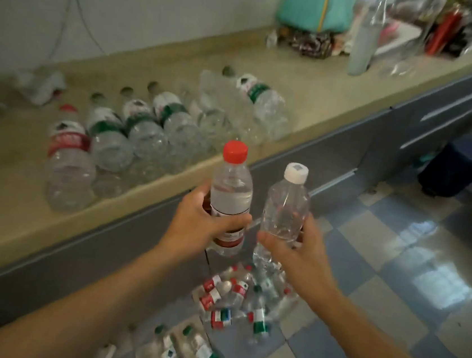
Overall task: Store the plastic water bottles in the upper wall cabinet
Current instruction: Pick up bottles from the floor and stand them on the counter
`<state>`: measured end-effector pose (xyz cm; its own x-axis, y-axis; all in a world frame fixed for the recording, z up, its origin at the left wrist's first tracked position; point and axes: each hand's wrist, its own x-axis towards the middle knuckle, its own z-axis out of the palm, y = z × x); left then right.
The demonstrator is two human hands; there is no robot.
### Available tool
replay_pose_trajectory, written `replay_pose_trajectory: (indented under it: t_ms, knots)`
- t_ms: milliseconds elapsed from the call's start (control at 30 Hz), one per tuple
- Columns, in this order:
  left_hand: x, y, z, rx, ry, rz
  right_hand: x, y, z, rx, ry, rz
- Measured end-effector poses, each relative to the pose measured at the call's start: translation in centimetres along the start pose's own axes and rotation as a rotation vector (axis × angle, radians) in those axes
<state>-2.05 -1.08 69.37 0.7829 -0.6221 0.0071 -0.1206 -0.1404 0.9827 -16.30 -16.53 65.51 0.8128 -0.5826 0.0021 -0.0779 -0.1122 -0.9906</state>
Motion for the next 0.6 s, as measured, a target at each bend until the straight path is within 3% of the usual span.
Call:
replay_pose_trajectory:
  t_ms: [300, 600]
  knots:
    - [2.3, 24.1, -8.0, -0.022, 0.223, 0.271, 6.6, -24.7, -1.3, 0.078, -0.217, -0.269]
    - [-0.6, 40.6, -20.5, 0.017, 0.412, 0.464, 9.7, -46.1, 6.6, 0.148, -0.307, -0.519]
